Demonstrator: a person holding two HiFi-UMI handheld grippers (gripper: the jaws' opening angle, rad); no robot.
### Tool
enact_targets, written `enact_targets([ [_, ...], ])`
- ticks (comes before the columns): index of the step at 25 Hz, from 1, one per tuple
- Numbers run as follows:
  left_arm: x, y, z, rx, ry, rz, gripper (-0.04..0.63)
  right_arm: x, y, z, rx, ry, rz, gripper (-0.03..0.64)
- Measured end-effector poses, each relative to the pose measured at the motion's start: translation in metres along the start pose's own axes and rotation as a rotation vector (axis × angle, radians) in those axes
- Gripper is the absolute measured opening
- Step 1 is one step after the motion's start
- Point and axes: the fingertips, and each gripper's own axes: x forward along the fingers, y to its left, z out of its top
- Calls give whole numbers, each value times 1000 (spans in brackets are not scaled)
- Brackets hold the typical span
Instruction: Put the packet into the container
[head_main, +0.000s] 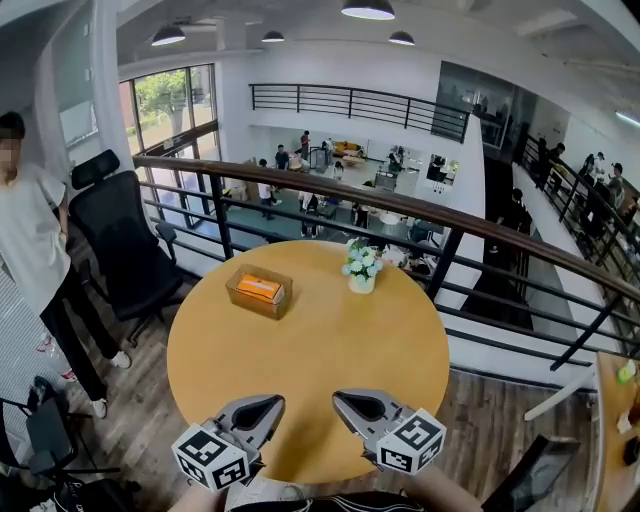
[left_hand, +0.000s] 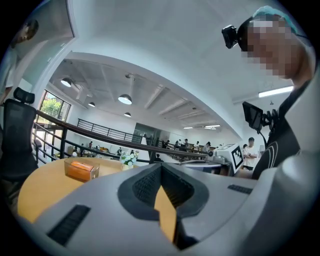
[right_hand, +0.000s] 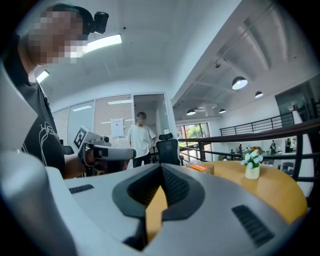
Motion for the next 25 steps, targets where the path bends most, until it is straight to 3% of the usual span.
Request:
enact_targets([
  [18,-8,-23,-6,-28,-17,28,5,-18,21,-5,-25,-5,36,5],
  [25,-13,-31,-3,13,-21,46,5,-23,26,-5,-31,-9,39,5],
])
